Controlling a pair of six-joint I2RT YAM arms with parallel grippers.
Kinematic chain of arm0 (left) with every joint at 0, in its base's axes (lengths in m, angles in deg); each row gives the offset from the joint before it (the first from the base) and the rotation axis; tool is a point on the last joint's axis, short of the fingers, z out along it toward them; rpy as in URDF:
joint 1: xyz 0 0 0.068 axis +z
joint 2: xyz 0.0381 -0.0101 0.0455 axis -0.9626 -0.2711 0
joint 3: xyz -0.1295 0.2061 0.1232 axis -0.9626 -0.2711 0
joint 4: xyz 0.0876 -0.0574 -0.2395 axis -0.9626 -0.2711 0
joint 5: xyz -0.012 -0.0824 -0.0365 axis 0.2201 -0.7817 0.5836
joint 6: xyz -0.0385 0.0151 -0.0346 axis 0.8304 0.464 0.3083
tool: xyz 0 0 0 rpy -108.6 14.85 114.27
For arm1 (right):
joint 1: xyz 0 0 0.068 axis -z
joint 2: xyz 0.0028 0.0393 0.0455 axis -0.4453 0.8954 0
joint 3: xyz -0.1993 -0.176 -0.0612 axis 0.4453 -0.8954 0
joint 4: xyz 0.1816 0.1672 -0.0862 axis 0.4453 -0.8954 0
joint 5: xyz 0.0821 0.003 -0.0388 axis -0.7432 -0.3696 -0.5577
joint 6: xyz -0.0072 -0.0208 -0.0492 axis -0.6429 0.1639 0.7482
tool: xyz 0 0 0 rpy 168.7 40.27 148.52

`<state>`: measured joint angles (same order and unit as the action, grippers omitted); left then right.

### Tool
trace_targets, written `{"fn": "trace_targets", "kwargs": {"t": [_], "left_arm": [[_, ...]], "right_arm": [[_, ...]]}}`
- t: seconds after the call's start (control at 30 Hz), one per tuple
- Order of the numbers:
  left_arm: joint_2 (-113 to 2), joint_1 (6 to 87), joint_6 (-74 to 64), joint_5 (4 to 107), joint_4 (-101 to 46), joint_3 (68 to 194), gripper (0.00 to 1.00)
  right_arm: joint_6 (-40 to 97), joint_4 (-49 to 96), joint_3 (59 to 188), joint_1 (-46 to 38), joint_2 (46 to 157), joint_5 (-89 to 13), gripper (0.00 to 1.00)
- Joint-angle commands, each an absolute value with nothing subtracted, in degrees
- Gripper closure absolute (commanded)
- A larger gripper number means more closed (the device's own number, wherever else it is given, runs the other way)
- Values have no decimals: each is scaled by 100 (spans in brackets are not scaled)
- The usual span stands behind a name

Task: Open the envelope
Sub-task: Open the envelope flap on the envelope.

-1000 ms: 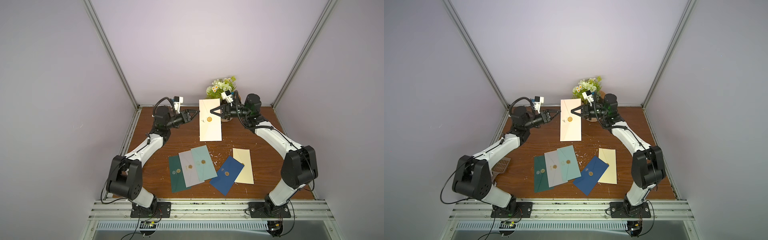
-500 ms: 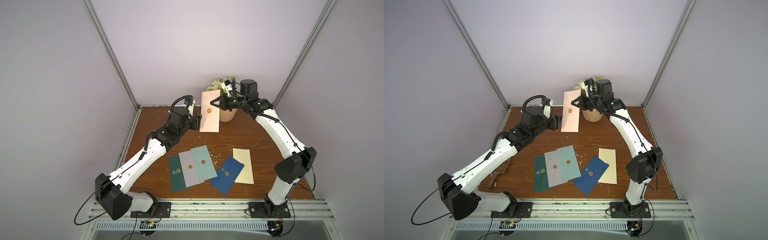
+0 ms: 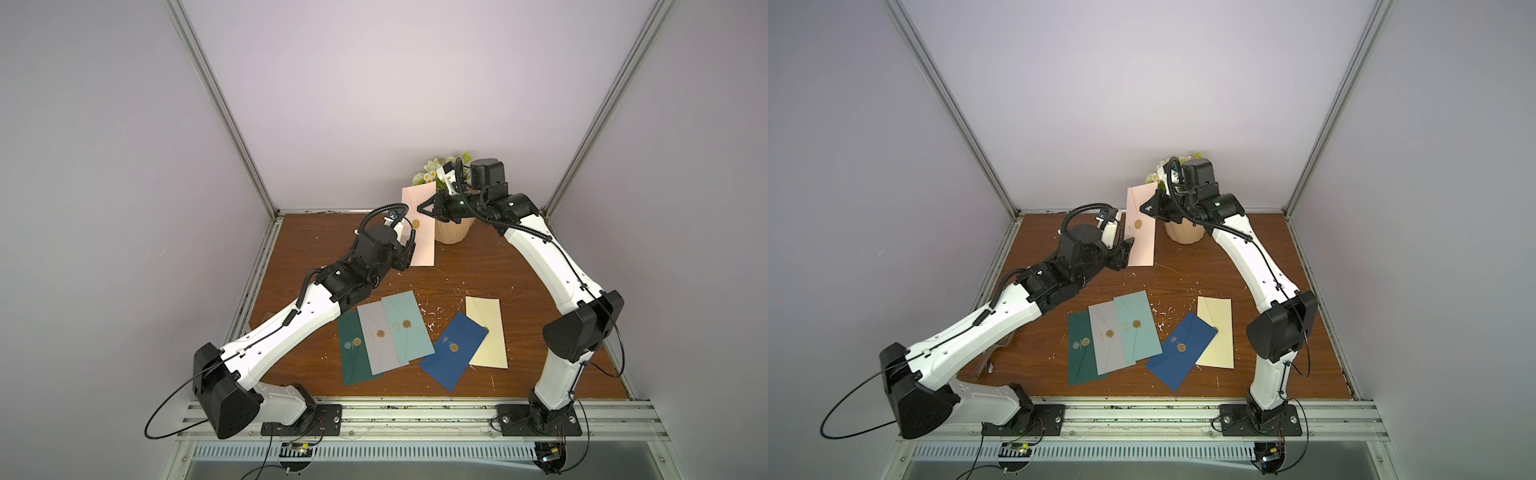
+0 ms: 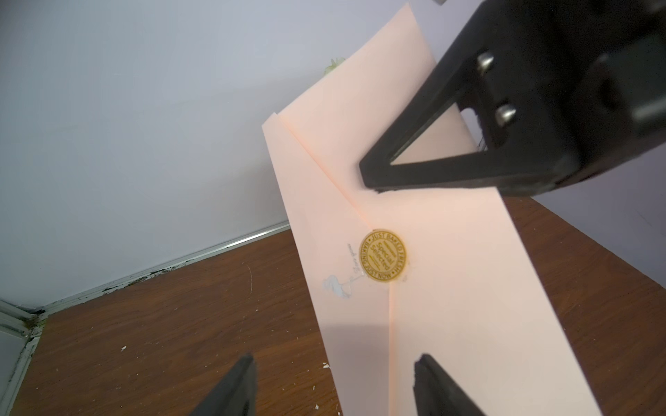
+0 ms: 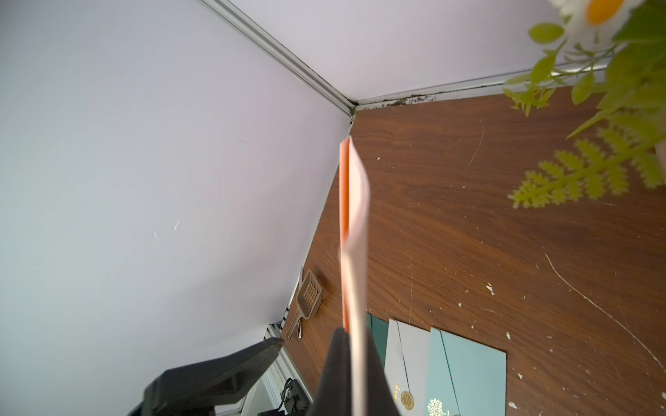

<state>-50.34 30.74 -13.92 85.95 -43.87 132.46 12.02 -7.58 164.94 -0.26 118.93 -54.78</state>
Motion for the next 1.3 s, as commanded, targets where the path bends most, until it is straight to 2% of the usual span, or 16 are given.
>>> {"fn": "trace_targets", "kwargs": {"t": [0.0, 0.2, 0.5, 1.1, 1.27], "left_arm": [[-5175, 2959, -1449, 8693, -4310, 13288, 29], [-5384, 2833, -1412, 8955, -4303, 13375, 29], [-5585, 2733, -1287, 10272, -4350, 13624, 30], [-5872, 2716, -763, 11275, -4466, 13957, 29], [-6004, 2713, -509, 11577, -4744, 14150, 33]], "right_arm": [[1304, -826, 16757, -72, 11845, -5338, 100], [1296, -882, 16910, -107, 11895, -5341, 100], [1286, -1024, 17202, -142, 12035, -5411, 100], [1174, -979, 17381, -300, 12168, -5474, 100], [1190, -981, 17405, -300, 12159, -5475, 100]]}}
